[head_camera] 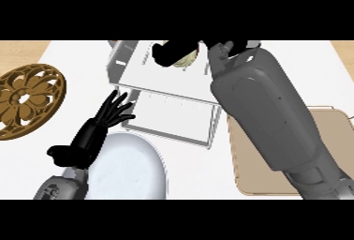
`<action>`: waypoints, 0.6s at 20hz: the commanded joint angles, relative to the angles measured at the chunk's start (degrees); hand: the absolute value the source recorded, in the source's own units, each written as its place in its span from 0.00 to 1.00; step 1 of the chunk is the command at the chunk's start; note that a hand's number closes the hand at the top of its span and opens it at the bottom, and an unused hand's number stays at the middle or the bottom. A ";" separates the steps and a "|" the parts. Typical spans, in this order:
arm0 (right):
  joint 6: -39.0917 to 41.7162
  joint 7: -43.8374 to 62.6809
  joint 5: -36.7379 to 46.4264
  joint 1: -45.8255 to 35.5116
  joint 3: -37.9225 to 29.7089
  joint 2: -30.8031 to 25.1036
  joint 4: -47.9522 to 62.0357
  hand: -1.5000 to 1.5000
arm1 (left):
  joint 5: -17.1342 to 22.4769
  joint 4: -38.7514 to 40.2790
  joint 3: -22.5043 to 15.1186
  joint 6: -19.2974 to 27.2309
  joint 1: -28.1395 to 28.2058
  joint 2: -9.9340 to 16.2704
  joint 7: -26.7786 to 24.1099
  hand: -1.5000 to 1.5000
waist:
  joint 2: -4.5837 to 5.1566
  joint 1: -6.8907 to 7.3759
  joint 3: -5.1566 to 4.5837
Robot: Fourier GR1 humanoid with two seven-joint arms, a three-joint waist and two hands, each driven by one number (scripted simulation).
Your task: Pick the cupcake from the tray and place it in the tiered basket
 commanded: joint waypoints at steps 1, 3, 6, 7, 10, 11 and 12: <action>-4.92 -7.40 1.22 -3.05 -1.49 3.13 11.61 1.00 | -0.58 7.61 0.30 0.30 -1.35 -1.23 1.29 0.50 | 1.12 -0.17 -0.56; -7.77 -7.54 1.94 -2.57 -0.16 5.72 13.43 1.00 | 0.69 7.21 1.81 -1.26 -0.93 0.35 1.99 0.50 | 0.85 -0.35 -0.55; -8.29 -10.15 -2.73 -5.62 -2.06 5.83 18.64 1.00 | -1.46 7.95 -0.18 0.18 -1.01 -2.09 0.33 0.50 | 0.92 -0.25 -0.55; -8.80 -10.69 -3.06 -7.25 -3.46 5.85 19.96 1.00 | 0.27 7.10 1.33 -1.97 -0.28 0.16 1.36 0.50 | 0.87 -0.07 -0.54; -12.25 -12.07 -7.85 -6.80 -1.71 5.89 22.37 1.00 | -0.95 6.01 0.20 -0.74 0.87 -1.35 0.90 0.50 | 0.64 0.02 -0.53; -12.96 -10.85 -9.88 -9.88 -2.70 5.90 24.08 1.00 | -0.18 6.64 1.35 -0.88 -1.03 -1.17 1.78 0.50 | 0.78 0.41 -0.55; -14.65 -10.41 -11.69 -9.89 -0.51 5.91 25.02 1.00 | -1.82 6.45 -0.32 -0.51 0.51 -1.48 1.18 0.50 | 0.85 1.16 -0.56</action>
